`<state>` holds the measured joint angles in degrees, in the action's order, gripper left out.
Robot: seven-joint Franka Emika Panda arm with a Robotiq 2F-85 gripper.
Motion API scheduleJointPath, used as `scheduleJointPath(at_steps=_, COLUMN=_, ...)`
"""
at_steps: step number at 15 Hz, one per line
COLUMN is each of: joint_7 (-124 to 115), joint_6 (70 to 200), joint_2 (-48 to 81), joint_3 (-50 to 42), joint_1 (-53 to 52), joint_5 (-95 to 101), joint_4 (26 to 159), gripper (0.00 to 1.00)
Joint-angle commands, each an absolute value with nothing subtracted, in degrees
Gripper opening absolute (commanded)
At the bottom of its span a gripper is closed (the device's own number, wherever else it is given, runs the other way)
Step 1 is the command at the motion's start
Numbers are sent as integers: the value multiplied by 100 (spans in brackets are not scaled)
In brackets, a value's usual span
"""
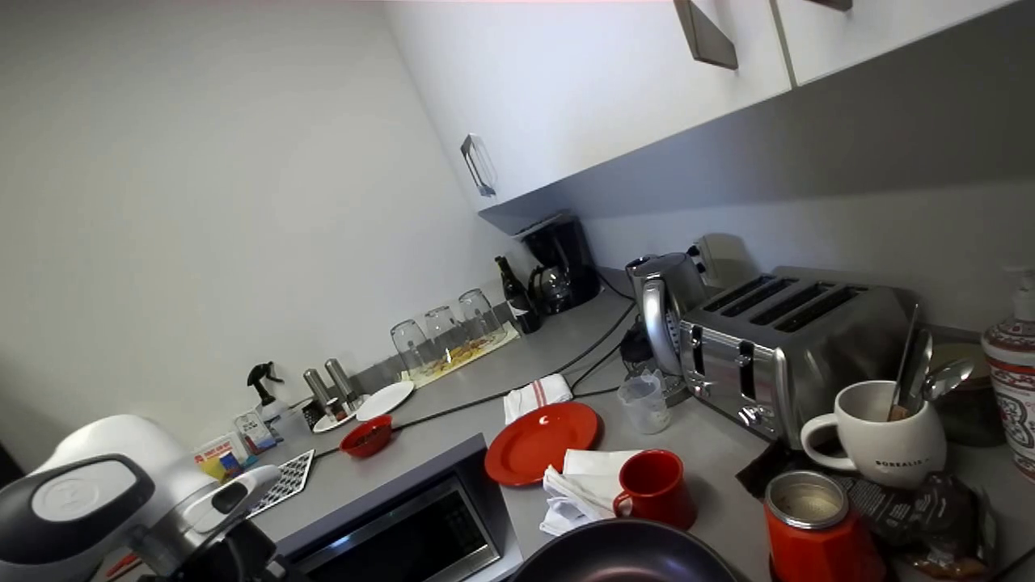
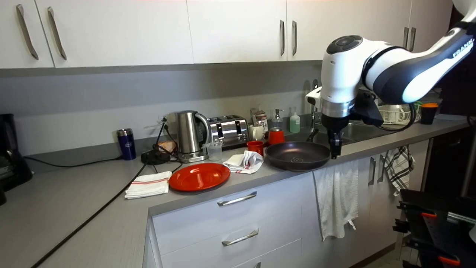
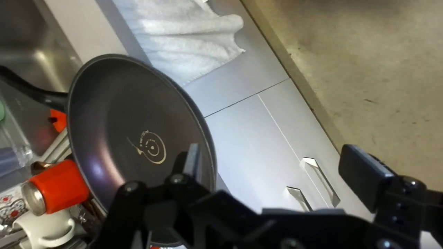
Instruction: Open the first top drawer
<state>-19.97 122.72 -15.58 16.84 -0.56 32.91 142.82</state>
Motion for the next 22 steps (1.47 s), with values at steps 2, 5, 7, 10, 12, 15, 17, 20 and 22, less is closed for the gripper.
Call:
scheduleJointPath(at_steps=2, joint_7=-2730, joint_6=12037, joint_2=-1093, joint_3=1773, joint_1=-204, joint_5=4945, joint_4=14079, gripper=100)
scheduleJointPath(at_steps=5, joint_7=-2911, joint_6=12137, joint_2=-973, joint_3=1732, joint_1=-473, joint_5=5754, joint_4=14151, gripper=100)
scheduleJointPath(at_steps=7, joint_7=-2964, joint_6=12327, joint_2=-870, joint_3=1695, joint_1=-645, joint_5=6154, joint_4=14200, gripper=100)
scheduleJointPath(at_steps=10, joint_7=-2943, joint_6=12697, joint_2=-592, joint_3=1621, joint_1=-830, joint_5=6754, joint_4=14232, gripper=100)
scheduleJointPath(at_steps=12, joint_7=-2851, joint_6=12974, joint_2=-364, joint_3=1533, joint_1=-876, joint_5=7118, joint_4=14223, gripper=100)
scheduleJointPath(at_steps=15, joint_7=-2760, joint_6=13269, joint_2=-8, joint_3=1376, joint_1=-858, joint_5=7665, joint_4=14188, gripper=100)
scheduleJointPath(at_steps=17, joint_7=-2672, joint_6=13409, joint_2=232, joint_3=1243, joint_1=-816, joint_5=8079, joint_4=14146, gripper=100)
scheduleJointPath(at_steps=20, joint_7=-2725, joint_6=13386, joint_2=574, joint_3=1071, joint_1=-788, joint_5=8697, joint_4=13978, gripper=100)
scheduleJointPath(at_steps=22, joint_7=-2993, joint_6=13331, joint_2=769, joint_3=1019, joint_1=-808, joint_5=9023, joint_4=13807, gripper=100)
